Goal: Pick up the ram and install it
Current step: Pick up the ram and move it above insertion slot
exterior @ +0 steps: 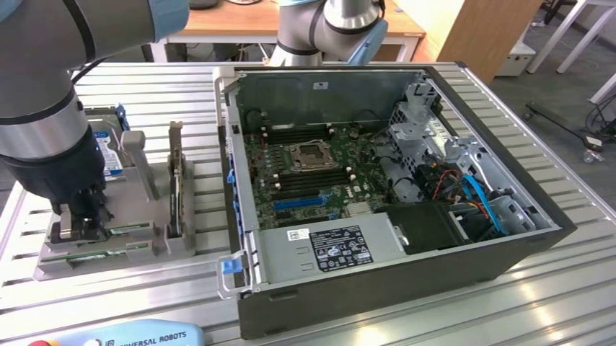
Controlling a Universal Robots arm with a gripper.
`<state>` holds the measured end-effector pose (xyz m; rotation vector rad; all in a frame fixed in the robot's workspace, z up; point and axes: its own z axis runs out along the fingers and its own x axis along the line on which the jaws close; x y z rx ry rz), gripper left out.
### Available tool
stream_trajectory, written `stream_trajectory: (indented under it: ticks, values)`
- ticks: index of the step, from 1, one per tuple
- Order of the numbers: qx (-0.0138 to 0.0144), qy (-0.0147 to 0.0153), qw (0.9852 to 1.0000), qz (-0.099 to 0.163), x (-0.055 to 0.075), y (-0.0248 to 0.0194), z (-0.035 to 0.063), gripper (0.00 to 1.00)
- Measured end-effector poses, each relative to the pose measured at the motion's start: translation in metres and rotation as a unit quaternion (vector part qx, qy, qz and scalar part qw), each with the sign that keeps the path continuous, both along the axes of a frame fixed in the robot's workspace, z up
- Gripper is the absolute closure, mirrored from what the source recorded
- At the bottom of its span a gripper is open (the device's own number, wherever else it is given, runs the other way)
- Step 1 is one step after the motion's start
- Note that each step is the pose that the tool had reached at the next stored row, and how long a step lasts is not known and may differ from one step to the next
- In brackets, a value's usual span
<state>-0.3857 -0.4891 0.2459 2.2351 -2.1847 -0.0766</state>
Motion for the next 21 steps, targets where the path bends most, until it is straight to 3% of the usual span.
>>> stream_trajectory:
  ticks: [3, 9, 21]
  values:
    - [0.0, 0.0, 1.0, 0.0, 0.0, -0.0002, -0.0001, 0.63]
    - [0.0001, -0.0002, 1.0, 0.0, 0.0, -0.0061, -0.0014, 0.63]
    - [0.0001, -0.0001, 1.0, 0.0, 0.0, -0.0089, -0.0229, 0.63]
